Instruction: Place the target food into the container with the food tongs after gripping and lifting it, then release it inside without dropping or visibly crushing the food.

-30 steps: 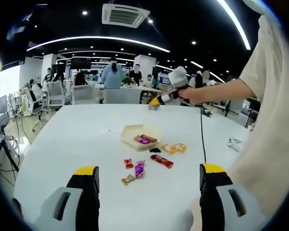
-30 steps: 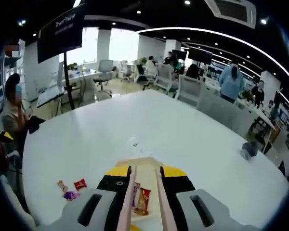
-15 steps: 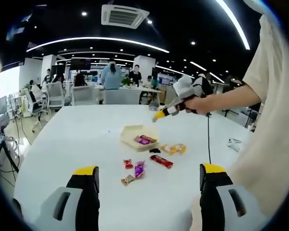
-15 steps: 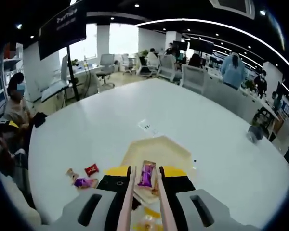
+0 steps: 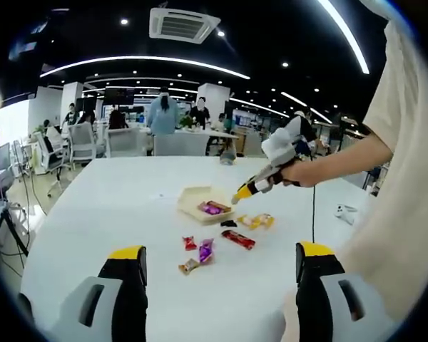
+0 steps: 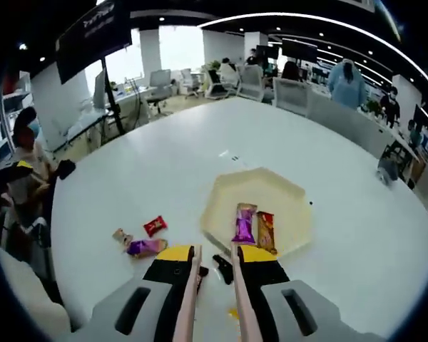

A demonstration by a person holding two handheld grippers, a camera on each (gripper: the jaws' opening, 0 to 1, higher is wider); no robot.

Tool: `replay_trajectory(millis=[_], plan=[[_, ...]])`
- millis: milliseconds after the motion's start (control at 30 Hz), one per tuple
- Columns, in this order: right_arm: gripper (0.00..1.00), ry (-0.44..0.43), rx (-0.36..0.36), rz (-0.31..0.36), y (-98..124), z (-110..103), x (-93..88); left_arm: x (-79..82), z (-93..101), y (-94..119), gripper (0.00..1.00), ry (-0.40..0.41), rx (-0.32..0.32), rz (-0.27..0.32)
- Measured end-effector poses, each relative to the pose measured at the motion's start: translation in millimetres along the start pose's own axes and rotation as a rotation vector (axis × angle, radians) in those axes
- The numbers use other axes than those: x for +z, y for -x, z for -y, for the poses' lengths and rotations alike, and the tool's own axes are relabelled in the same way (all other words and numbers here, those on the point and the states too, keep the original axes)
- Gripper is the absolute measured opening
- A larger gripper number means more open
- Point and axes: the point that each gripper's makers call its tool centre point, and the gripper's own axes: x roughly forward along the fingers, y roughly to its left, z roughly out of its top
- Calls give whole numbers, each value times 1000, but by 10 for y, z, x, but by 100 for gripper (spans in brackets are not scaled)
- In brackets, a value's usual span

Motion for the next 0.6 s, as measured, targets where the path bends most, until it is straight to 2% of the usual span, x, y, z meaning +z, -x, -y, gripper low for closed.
replay_trajectory(millis=[200, 233, 333, 367, 600], plan=[[23, -4, 13, -25, -55, -74, -136, -12, 6, 9, 86, 1, 1, -2], [23, -7, 22, -44, -111, -106, -239, -21, 5, 17, 86, 1, 1, -5], [23, -12, 27, -51, -127, -140, -284, -26, -1, 25, 86, 2, 4, -6], [23, 29, 23, -73, -142, -176, -341, -27, -3, 28, 86, 3, 5, -7], [23, 0, 42, -85, -206, -291, -429, -53, -4, 27, 86, 10, 8, -12]])
